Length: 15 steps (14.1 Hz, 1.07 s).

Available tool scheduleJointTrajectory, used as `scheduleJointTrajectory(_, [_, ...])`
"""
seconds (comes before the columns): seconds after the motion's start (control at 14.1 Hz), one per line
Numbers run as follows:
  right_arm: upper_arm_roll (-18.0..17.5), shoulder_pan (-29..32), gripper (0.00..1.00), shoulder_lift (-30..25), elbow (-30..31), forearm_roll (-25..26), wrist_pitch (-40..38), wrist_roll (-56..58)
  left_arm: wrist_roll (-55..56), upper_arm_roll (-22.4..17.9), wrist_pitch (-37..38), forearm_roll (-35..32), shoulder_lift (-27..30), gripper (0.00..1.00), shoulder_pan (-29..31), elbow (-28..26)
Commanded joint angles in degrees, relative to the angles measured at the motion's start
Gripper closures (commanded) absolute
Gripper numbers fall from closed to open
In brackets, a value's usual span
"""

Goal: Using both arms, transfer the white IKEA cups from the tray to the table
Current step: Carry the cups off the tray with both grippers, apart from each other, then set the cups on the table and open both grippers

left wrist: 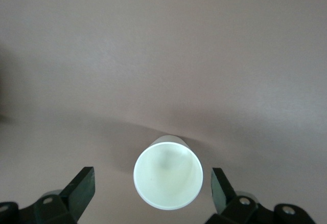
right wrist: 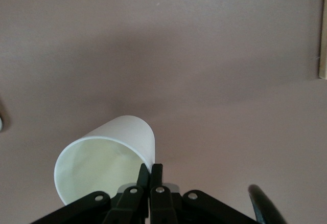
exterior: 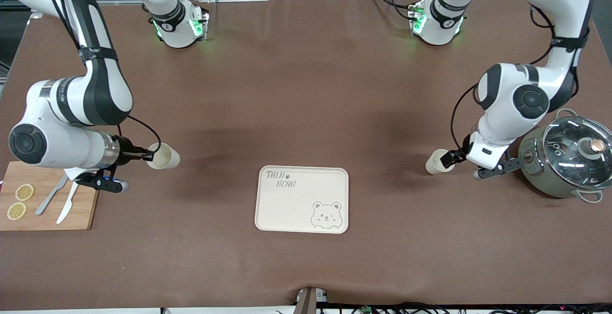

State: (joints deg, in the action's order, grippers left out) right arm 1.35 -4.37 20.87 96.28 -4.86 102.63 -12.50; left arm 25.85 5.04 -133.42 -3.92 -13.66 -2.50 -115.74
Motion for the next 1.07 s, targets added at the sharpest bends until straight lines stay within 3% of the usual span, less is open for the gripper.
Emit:
scheduleJointTrajectory(0.0, [-1.00,4.09,1.00,-4.95,8.89,0.73,5.45,6.24,-0.10,0.23,9.29,-1.18,0.30,0.00,0.30,7.17])
scheduleJointTrajectory(0.28, [-1.00,8.75,1.00,-4.70,17.35,1.69,18.02,14.85,-1.93,1.02,19.93,-1.09,0.66,0.00,-0.05,15.35])
scheduleJointTrajectory(0.57, [-1.00,10.26,1.00,-4.26,20.51,2.84,21.46,16.19,-2.65,2.34,28.99,-0.92,1.27,0.00,0.04,22.39])
scheduleJointTrajectory(0.99, [-1.00,10.87,1.00,-2.95,25.62,2.93,29.29,16.19,-3.08,2.96,34.18,-0.74,5.75,0.00,0.39,24.42])
